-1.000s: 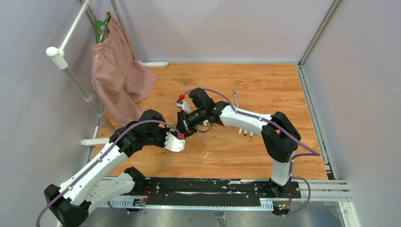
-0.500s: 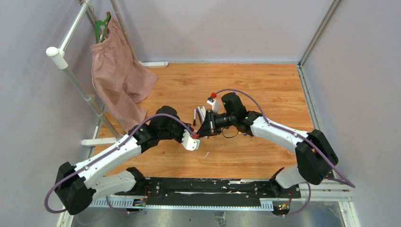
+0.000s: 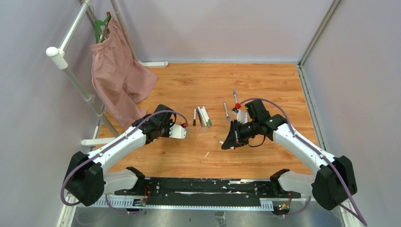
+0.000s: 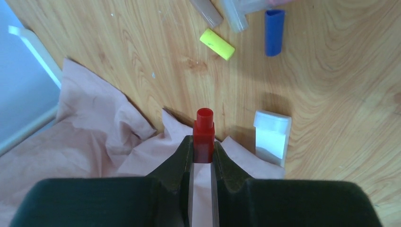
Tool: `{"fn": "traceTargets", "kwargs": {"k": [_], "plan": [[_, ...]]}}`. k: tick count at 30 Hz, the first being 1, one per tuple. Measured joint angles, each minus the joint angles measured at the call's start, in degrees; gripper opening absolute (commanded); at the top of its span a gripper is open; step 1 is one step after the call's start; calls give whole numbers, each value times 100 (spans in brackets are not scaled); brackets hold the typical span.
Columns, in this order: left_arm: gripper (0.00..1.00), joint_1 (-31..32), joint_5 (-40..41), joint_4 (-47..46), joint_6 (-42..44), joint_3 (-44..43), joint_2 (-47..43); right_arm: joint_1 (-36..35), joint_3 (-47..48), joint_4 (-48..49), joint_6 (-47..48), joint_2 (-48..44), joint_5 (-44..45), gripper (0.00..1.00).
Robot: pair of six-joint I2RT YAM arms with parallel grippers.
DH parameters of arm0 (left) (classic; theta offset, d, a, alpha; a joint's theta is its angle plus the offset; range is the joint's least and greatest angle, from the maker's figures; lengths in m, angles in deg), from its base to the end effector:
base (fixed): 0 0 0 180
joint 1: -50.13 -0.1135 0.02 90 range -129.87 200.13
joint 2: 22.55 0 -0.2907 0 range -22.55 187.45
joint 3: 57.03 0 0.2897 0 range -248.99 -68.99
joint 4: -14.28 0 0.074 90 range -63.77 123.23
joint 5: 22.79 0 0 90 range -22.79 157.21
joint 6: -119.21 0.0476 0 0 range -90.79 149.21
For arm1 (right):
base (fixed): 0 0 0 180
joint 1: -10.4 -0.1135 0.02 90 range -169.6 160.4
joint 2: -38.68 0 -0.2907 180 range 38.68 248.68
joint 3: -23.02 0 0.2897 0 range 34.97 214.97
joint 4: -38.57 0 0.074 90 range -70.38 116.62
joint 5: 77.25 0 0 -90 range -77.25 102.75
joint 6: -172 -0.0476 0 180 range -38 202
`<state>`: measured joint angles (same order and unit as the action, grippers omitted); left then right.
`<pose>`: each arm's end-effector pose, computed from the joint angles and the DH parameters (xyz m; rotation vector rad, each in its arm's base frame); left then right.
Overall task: Open the pen caps
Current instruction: Place the pen cap at the center of the board.
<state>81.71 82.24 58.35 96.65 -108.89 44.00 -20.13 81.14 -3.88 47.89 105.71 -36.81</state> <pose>0.2167 -0.1187 0.2041 1.9500 1.7933 0.5601 0.2040 0.1624 0.2544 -0.3422 2.6334 1.5140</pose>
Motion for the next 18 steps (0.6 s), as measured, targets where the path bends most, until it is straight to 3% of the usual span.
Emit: {"fn": "traceTargets", "kwargs": {"k": [5, 12, 18], "plan": [[5, 0, -393, 243, -748, -597, 433, 660, 151, -382, 385, -35, 1322, 0], [12, 0, -848, 269, -1626, -1008, 1471, 1207, 310, -243, 577, -83, 4022, 0], [20, 0, -990, 361, -2024, -1021, 2011, 1679, 315, 258, 678, 518, 5088, 0]]}}
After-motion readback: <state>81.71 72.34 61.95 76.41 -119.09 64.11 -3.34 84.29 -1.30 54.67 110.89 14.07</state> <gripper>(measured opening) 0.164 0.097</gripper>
